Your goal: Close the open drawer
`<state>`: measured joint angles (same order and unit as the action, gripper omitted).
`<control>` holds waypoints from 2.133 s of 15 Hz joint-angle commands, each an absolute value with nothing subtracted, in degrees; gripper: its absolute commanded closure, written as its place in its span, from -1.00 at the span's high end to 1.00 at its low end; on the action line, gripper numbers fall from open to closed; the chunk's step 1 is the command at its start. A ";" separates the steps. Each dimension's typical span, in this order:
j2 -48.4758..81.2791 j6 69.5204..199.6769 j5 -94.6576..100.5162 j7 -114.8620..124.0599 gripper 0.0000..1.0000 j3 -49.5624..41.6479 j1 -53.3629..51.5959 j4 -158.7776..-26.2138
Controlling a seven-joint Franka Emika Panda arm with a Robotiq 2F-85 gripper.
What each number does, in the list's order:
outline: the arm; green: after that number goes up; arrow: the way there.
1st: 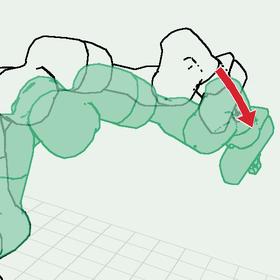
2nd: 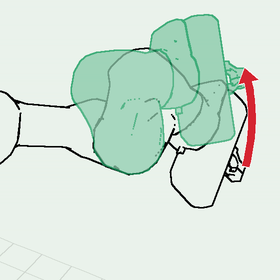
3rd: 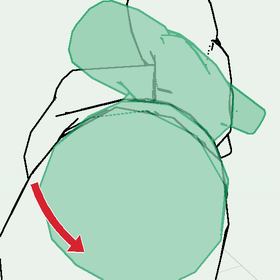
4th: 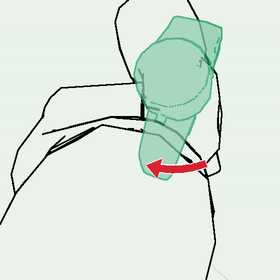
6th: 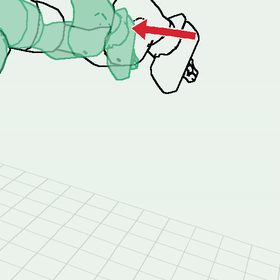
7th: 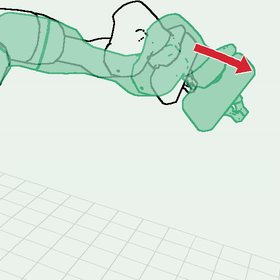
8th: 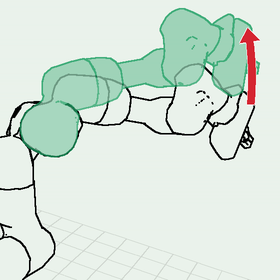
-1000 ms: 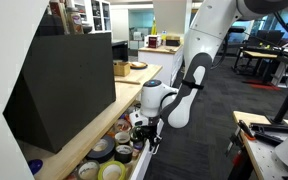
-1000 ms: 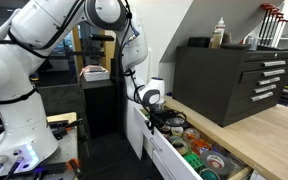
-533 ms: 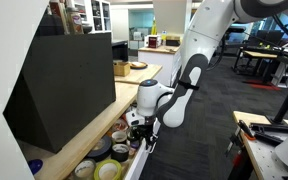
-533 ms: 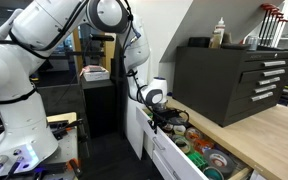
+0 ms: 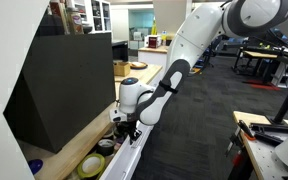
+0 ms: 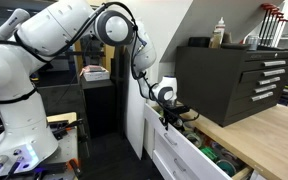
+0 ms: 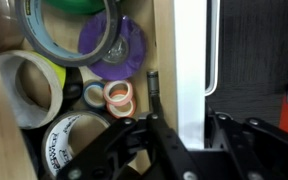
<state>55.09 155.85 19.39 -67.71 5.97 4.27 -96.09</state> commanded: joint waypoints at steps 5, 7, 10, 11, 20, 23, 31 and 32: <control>64.51 150.16 17.77 -70.31 -0.73 5.48 3.27 -77.96; 61.74 149.35 17.14 -71.04 -0.72 6.73 3.77 -81.28; 57.70 151.94 17.80 -69.56 0.24 6.30 3.21 -86.63; 57.15 152.09 17.68 -69.67 0.26 6.58 3.38 -87.28; 42.04 150.14 16.67 -64.50 1.00 8.07 0.52 -98.71; 37.14 147.17 15.32 -59.22 1.00 7.60 -1.17 -101.67; 29.79 140.47 16.91 -33.80 1.00 3.99 -6.54 -109.36; 29.27 140.80 17.59 -30.06 1.00 3.36 -7.24 -110.22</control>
<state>33.97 141.08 15.63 -40.27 5.96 -4.58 -104.85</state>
